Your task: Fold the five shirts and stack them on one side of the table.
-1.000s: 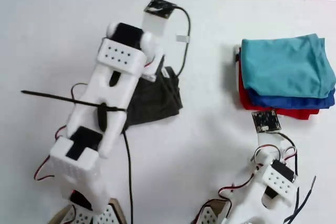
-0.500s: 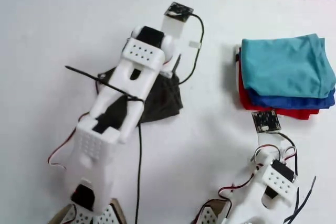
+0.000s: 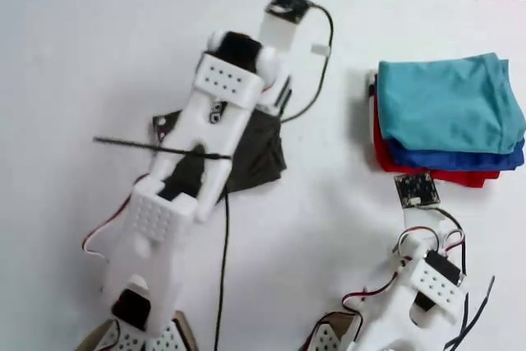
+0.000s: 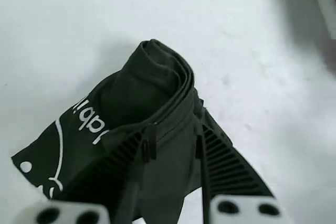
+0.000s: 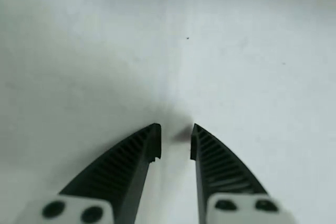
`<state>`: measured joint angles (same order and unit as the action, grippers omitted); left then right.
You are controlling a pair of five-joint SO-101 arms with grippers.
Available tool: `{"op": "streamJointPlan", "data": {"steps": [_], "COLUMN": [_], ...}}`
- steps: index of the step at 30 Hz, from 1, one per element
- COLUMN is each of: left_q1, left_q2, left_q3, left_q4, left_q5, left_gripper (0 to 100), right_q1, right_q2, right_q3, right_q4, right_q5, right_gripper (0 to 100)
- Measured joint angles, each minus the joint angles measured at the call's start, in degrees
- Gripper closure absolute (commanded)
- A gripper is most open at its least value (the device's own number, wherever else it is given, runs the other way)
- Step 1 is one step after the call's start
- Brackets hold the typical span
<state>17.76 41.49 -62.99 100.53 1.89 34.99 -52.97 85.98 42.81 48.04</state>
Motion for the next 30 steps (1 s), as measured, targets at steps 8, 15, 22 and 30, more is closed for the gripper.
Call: {"op": "streamJointPlan", "data": {"steps": [8,15,22,30], "left_q1": [-9.2,-9.8,-9.8,-8.5], "left_q2": [3.0,9.4,9.8,9.8], "left_q3": [-0.4,0.1,5.5,12.9], "left_q4": [0.9,0.9,0.9,0.9], "left_q5": [0.1,0.0,0.0,0.1], "left_gripper": [97,97,97,97], "right_q1": [0.0,0.0,0.0,0.0], "right_q2": [0.0,0.0,0.0,0.0], "right_q3": [0.0,0.0,0.0,0.0], "right_q4": [0.0,0.0,0.0,0.0], "right_q5": [0.0,0.0,0.0,0.0], "right_gripper": [90.1,90.1,90.1,90.1]}}
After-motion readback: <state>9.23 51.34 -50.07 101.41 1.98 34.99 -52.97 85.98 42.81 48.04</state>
